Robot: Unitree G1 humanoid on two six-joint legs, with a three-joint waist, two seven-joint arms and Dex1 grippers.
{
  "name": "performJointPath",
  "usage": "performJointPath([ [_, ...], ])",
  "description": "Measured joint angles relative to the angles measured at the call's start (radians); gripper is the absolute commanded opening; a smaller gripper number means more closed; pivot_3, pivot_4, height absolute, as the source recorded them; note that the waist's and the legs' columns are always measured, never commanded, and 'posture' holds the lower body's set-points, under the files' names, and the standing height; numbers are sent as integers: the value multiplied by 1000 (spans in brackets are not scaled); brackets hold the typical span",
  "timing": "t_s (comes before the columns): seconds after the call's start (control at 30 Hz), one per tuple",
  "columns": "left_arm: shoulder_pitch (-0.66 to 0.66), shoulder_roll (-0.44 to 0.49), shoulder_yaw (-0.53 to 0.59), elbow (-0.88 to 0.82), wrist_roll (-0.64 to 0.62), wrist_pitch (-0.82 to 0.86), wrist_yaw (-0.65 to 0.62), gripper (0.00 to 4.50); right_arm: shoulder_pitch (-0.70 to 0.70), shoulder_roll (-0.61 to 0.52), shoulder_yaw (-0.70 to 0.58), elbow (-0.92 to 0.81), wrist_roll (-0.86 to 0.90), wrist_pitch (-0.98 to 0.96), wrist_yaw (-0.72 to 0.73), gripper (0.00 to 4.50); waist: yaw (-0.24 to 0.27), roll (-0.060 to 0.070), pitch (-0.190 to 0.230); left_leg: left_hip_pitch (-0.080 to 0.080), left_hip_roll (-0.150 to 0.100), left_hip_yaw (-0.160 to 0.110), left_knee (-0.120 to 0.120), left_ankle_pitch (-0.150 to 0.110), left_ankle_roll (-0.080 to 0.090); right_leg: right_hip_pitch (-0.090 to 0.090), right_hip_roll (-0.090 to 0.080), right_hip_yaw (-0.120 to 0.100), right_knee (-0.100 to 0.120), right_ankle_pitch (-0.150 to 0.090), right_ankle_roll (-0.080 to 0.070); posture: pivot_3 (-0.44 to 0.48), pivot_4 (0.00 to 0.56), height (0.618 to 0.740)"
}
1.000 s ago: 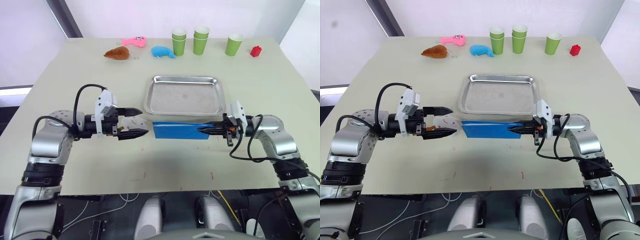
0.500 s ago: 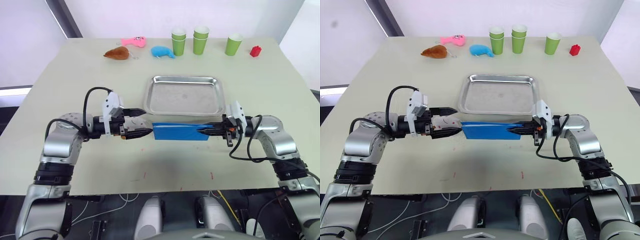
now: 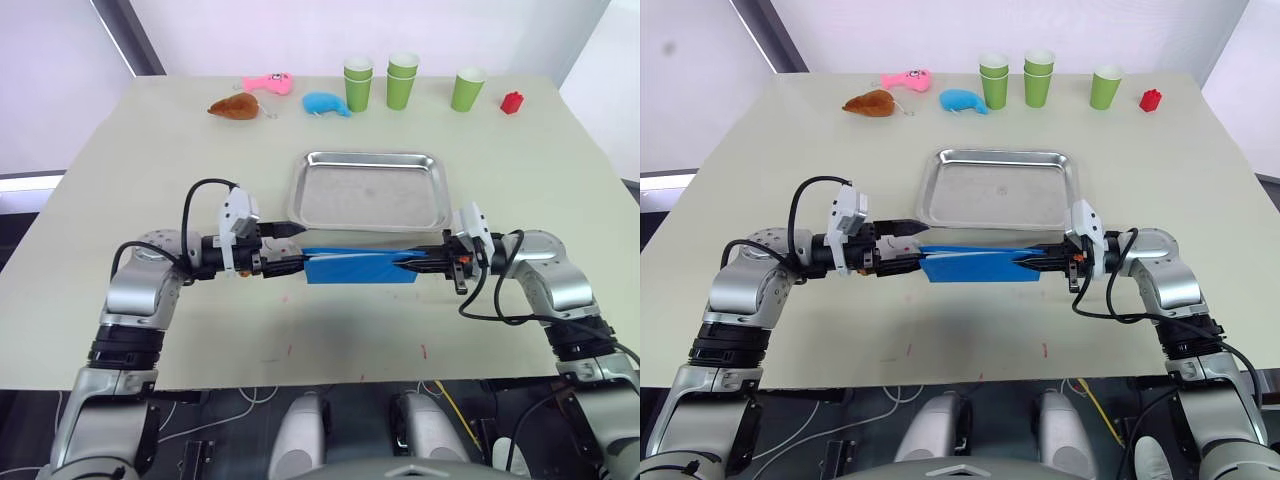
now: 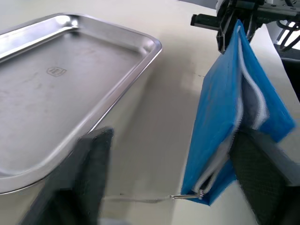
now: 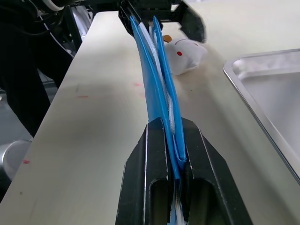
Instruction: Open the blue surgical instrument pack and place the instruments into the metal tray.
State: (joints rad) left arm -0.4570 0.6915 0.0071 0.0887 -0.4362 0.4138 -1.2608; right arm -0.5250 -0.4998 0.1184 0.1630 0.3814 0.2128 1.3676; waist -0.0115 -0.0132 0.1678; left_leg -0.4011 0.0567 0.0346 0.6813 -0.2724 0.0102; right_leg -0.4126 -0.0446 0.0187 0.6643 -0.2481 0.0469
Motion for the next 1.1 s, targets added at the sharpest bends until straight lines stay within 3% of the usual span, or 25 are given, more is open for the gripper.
performJointPath([
  [0.17, 4, -13, 0, 0, -29, 21, -13, 396, 0, -6, 0, -1, 0, 3, -1, 0, 0, 0, 0, 0, 0, 0, 0, 0, 0, 0, 0, 0, 0, 0, 0, 0, 150, 739],
  [0.23, 9, -14, 0, 0, -34, 23, -15, 186, 0, -6, 0, -1, 0, 3, -1, 0, 0, 0, 0, 0, 0, 0, 0, 0, 0, 0, 0, 0, 0, 0, 0, 0, 150, 739],
  [1.0, 58, -24, -15, -32, -53, 56, 0, 186, 15, -27, 5, -22, 7, 89, -3, 0, 0, 0, 0, 0, 0, 0, 0, 0, 0, 0, 0, 0, 0, 0, 0, 0, 150, 739],
  [1.03, 57, -27, -20, -32, -45, 53, 0, 0, 17, -30, 5, -22, 6, 90, -2, 759, 0, 0, 0, 0, 0, 0, 0, 0, 0, 0, 0, 0, 0, 0, 0, 0, 150, 739],
  [1.1, 50, -35, -32, -26, -33, 52, 1, 0, 17, -32, 5, -22, 6, 94, -1, 1486, 1, 0, 0, 0, 0, 0, 0, 0, 0, 0, 0, 0, 0, 0, 0, 0, 150, 739],
])
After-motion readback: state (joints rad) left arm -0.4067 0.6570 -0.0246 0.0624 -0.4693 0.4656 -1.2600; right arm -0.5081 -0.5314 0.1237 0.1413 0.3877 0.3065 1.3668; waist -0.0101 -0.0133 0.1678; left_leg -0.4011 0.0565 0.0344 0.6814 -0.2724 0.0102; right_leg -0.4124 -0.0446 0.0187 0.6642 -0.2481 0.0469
